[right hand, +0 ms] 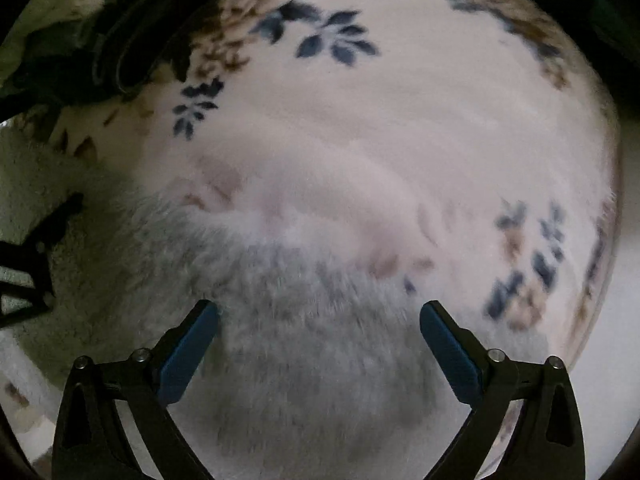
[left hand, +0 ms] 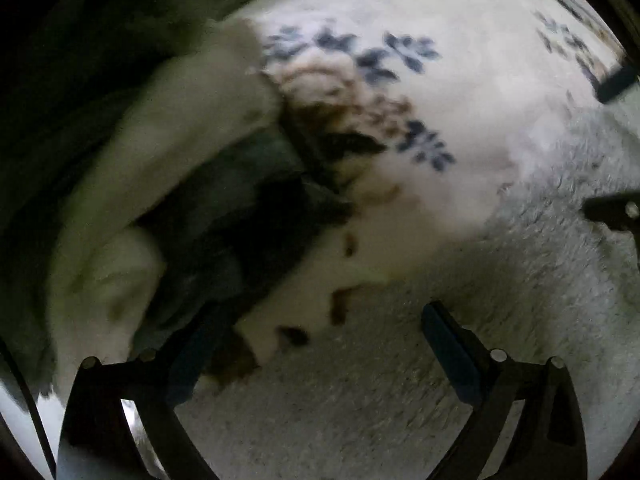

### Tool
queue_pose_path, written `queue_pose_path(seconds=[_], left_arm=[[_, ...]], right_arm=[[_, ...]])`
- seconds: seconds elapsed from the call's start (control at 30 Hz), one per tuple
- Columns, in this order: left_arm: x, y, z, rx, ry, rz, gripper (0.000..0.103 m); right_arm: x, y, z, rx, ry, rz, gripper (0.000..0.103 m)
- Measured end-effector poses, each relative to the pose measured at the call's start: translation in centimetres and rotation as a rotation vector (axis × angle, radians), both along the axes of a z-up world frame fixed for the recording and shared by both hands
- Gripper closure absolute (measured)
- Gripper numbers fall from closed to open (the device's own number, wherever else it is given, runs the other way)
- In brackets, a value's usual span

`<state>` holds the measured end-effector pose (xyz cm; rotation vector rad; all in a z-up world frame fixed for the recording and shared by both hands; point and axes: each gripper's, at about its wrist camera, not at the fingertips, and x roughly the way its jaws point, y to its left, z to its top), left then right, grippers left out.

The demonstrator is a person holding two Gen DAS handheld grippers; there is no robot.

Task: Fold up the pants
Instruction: 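Grasp the grey pants' waistband edge with the left gripper while the right gripper grasps it too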

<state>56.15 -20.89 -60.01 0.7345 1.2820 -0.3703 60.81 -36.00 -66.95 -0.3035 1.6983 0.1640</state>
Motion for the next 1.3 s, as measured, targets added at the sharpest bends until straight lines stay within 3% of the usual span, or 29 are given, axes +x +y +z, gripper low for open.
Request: queue_pose_path(seconds=[0.07, 0.13, 0.27, 0.33, 0.37, 0.43, 0.47, 0.53, 0.7, 0.83, 0.87, 0.93, 0.97, 1.07, 1.2, 1.3], left_arm=[[-0.2, -0.3, -0.4, -0.022, 0.039, -0.034, 0.003], [-0.5, -0.5, -0.6, -0.044, 0.072, -0.083, 0.016], [-0.2, -0.2, -0.5, -0.087, 0.135, -0.131, 0.024], [-0.1, 0.3, 0.1, -0.139, 0.192, -0.142, 0.051], [-0.3, 0.3, 0.1, -0.156, 0.211, -0.148, 0.06], [-1.0, 0.2, 1.2, -0.17, 0.218, -0.193, 0.092], [-1.4, 0.3, 1.9, -0.175, 0.203, -0.196, 0.096], [-1.9, 0.6, 3.1, -0.185, 0.165, -0.184, 0.099], [-2.8, 2.3, 8.7, -0.243, 0.087, -0.086, 0.1], [-6.5, 4.0, 13.4, -0.289, 0.054, -0.003, 0.1], [-7.3, 3.5, 12.1, -0.302, 0.057, 0.011, 0.1], [-9.8, 4.4, 13.5, -0.328, 0.054, 0.073, 0.1], [-10.9, 4.3, 11.7, -0.339, 0.06, 0.093, 0.1], [-13.0, 5.0, 10.9, -0.373, 0.095, 0.194, 0.1], [-19.6, 6.7, 11.5, -0.373, 0.16, 0.372, 0.1], [-25.2, 7.8, 10.4, -0.356, 0.253, 0.478, 0.1]], right_arm=[[0.6, -0.1, -1.1, 0.017, 0.016, 0.02, 0.005], [0.9, 0.0, -1.9, 0.034, 0.031, 0.054, 0.008], [0.8, 0.4, -3.0, 0.048, 0.034, 0.117, 0.017], [0.7, 0.2, -3.1, 0.067, 0.028, 0.095, 0.035], [0.7, -0.1, -2.8, 0.091, 0.025, 0.053, 0.041], [0.3, -0.7, -1.9, 0.148, 0.013, -0.006, 0.078], [0.2, -1.1, -1.3, 0.16, 0.01, -0.036, 0.085], [-0.5, -1.7, -0.3, 0.17, -0.006, -0.082, 0.092], [-3.1, -2.7, 3.2, 0.179, -0.062, -0.138, 0.094], [-4.6, -2.4, 6.0, 0.154, -0.122, -0.158, 0.094], [-5.5, -2.2, 6.8, 0.148, -0.137, -0.163, 0.094], [-6.2, -1.5, 7.9, 0.153, -0.157, -0.184, 0.094], [-7.3, -1.5, 8.3, 0.163, -0.162, -0.2, 0.094], [-12.7, 0.4, 9.6, 0.196, -0.159, -0.228, 0.094], [-22.0, 1.6, 11.3, 0.302, -0.068, -0.315, 0.094], [-27.9, 2.7, 10.4, 0.325, 0.003, -0.361, 0.094]])
